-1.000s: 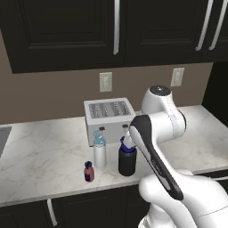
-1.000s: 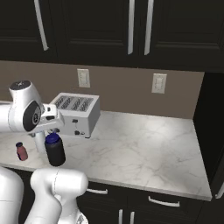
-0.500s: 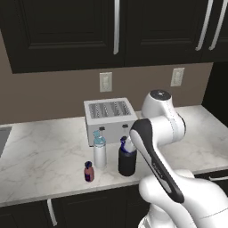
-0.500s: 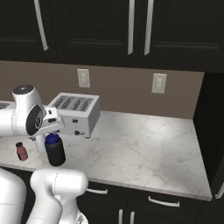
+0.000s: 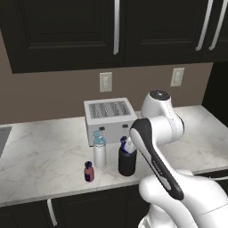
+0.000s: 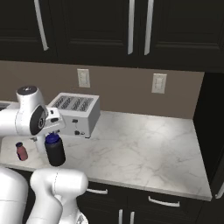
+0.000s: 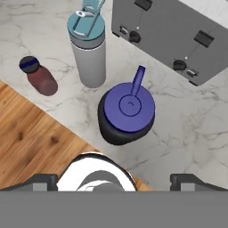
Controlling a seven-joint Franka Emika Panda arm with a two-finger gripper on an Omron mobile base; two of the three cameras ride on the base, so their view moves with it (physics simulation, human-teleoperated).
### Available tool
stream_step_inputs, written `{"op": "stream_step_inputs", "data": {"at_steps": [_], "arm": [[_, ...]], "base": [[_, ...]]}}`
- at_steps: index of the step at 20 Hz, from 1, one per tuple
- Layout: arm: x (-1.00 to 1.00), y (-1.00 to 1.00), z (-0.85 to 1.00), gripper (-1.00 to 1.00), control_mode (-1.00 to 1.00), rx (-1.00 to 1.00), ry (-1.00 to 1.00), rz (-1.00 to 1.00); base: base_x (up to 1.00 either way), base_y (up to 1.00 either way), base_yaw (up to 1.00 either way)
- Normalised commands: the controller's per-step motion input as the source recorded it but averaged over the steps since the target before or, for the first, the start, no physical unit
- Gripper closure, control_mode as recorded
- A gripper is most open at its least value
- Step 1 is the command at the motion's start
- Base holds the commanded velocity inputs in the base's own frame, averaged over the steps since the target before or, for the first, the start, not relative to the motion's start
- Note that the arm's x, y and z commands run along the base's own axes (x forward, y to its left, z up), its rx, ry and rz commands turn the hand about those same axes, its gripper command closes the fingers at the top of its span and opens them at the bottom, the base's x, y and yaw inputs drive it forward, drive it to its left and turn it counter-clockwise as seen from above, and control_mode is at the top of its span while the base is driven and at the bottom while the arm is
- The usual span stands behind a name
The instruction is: Move the drinks to the dining counter.
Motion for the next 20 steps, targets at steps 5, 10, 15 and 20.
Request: {"op": "stream_step_inputs", "data": {"at_steps": [5,10,15,20], "arm": [[0.13,0.02,-0.01,-1.0,-1.0,0.0,0.0,0.0],[0.13,0.06,-0.07,-1.0,-1.0,0.0,0.0,0.0],[0.16,0.23,-0.11,-1.0,-1.0,0.0,0.0,0.0],[0.15,0.07,-0.12,-1.0,-1.0,0.0,0.0,0.0]], "base": [[0.0,0.0,0.0],[0.0,0.0,0.0],[0.0,0.0,0.0],[0.0,0.0,0.0]]}}
